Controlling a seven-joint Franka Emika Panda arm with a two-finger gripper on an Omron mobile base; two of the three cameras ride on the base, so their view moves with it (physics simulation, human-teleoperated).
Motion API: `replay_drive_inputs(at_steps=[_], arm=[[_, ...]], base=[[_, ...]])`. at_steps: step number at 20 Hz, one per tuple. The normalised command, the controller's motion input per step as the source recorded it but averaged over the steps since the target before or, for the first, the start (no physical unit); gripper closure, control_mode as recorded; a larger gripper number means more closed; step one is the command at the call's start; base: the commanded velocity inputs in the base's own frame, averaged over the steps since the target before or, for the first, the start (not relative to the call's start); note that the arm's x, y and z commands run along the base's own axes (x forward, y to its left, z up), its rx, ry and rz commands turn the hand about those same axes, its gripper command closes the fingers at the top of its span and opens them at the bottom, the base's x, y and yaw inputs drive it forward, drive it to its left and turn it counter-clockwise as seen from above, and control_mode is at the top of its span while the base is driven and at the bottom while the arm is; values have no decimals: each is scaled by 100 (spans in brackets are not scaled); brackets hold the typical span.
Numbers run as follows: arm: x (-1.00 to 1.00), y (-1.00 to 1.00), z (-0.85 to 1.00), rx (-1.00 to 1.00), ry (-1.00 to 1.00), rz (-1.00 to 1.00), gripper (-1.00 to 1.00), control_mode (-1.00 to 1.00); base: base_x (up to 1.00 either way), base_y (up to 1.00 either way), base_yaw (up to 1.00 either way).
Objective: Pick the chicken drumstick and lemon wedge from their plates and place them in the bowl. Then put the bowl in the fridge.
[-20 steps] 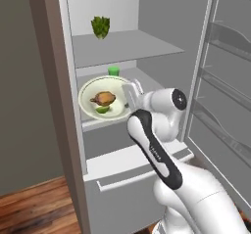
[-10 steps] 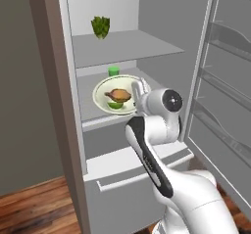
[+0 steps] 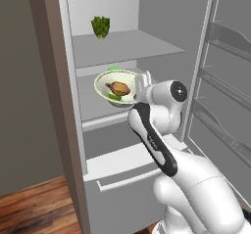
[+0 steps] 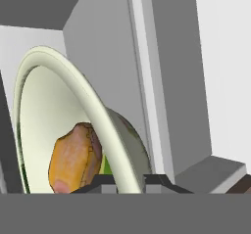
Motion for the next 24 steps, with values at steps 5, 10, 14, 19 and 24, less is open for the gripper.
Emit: replay_drive_inputs(at_steps=[5,10,14,19,24], arm=[[38,0,0,3,13,1,100,-100],[36,2,0,0,13,0,100,-100],[36,0,-3,0,12,0,100,-100],[30,0,-20,0,15,0,100,-100],[20,6,-35,-10,3,0,100,-100]], base=[[0,0,0],[0,0,0],[0,0,0],[0,0,0],[0,0,0]])
